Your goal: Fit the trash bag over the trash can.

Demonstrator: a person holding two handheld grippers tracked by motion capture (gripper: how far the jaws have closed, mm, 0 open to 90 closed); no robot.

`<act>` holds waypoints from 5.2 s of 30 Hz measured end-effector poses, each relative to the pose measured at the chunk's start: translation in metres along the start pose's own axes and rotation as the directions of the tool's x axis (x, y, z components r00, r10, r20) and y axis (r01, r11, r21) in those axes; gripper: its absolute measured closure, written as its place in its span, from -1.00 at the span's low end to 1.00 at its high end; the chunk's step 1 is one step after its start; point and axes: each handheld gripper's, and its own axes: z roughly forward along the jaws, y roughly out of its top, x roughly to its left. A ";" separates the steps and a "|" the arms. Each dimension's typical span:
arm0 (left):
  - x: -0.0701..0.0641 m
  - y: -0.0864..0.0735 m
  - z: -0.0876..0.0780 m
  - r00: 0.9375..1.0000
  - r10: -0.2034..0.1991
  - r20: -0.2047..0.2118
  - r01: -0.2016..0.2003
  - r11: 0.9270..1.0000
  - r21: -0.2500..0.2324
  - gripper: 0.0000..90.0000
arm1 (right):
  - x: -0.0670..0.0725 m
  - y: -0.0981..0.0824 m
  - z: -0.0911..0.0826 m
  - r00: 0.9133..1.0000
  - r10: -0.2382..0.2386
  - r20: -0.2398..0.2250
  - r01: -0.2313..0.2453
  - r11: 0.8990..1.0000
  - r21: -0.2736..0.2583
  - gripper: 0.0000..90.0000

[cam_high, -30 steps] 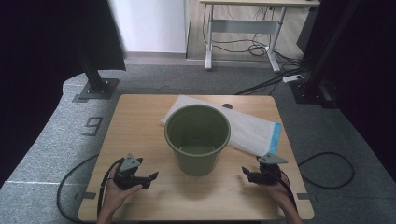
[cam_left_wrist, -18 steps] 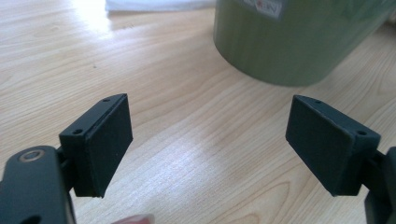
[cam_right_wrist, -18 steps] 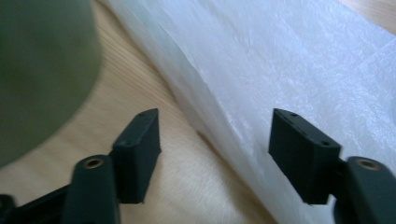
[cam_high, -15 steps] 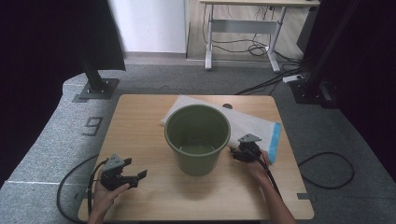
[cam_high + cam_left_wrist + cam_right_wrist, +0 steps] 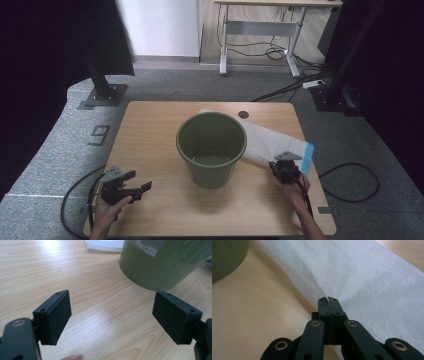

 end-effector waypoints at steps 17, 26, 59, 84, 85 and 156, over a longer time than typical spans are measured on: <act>-0.005 0.001 0.008 1.000 0.015 0.016 -0.016 1.000 0.022 -0.65 | 0.015 -0.038 -0.057 0.999 0.001 -0.054 -0.004 0.999 -0.039 0.23; -0.004 0.000 0.006 1.000 0.016 0.008 -0.016 1.000 0.015 -0.65 | 0.054 0.028 0.007 0.974 -0.099 -0.202 0.081 0.992 -0.097 0.15; -0.009 -0.005 0.010 1.000 0.010 -0.024 -0.010 1.000 0.003 -0.64 | 0.055 -0.001 -0.002 0.973 -0.071 -0.220 0.071 0.997 -0.007 0.66; -0.004 -0.009 0.012 0.999 0.007 -0.045 -0.005 1.000 0.030 -0.64 | 0.077 0.027 0.047 0.974 -0.101 -0.203 0.093 0.994 -0.048 0.34; -0.004 -0.010 0.013 0.999 0.007 -0.045 -0.006 1.000 0.030 -0.64 | 0.077 0.026 0.048 0.973 -0.097 -0.210 0.086 0.995 -0.059 0.46; -0.003 -0.012 0.014 0.999 -0.006 -0.049 0.007 1.000 0.023 -0.63 | 0.054 0.125 -0.143 0.976 -0.073 -0.206 -0.076 0.769 -0.634 0.97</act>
